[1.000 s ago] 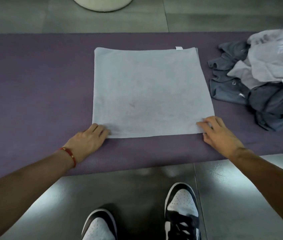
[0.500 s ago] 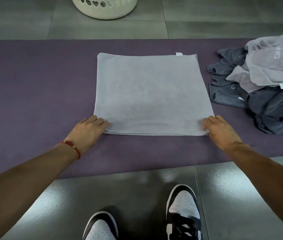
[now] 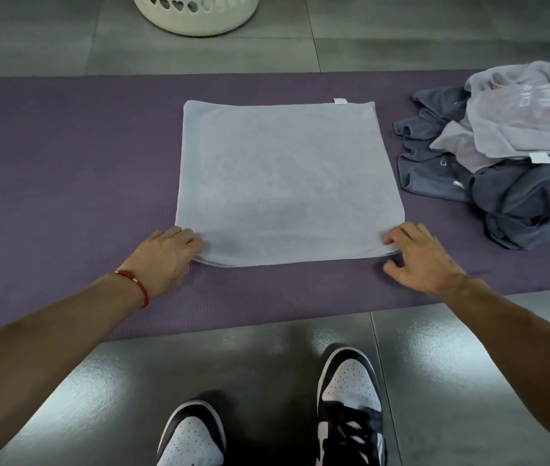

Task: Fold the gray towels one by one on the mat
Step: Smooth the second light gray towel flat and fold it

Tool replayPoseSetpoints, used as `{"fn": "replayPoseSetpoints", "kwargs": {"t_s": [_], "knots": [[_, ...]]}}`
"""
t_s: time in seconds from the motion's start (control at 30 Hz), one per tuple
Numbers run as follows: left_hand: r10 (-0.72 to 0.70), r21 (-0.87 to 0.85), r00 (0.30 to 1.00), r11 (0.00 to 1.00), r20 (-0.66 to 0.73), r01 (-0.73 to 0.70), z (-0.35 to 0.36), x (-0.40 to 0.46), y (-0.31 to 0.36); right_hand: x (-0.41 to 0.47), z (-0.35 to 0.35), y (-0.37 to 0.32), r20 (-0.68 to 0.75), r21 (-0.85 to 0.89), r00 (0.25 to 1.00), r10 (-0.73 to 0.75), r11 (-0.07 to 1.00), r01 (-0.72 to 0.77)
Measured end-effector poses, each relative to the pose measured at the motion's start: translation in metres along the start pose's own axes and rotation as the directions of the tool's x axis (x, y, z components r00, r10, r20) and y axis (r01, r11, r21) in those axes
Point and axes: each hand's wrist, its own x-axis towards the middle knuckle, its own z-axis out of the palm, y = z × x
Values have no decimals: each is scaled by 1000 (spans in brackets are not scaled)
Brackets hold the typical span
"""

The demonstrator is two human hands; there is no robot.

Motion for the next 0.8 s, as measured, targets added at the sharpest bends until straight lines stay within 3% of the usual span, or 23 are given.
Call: {"fn": "replayPoseSetpoints", "kwargs": {"t_s": [0.1, 0.27, 0.47, 0.63, 0.8], "knots": [[49, -6, 986, 999, 159, -48, 1, -6, -1, 1, -12, -1, -12, 2, 999, 31, 1000, -31], [-195, -116, 942, 965, 272, 234, -27, 51, -24, 78, -30, 7, -69, 83, 989, 134, 988, -128], [-326, 6, 885, 939, 332, 343, -39, 162, -78, 212, -47, 14, -46, 167, 984, 174, 972, -164], [-484, -122, 840, 844, 246, 522, -23, 234, -121, 293, -46, 26, -126, 255, 952, 281, 936, -242], [-552, -222, 827, 798, 107, 561, -10, 266, -152, 323, -38, 32, -137, 363, 910, 392, 874, -322]]}}
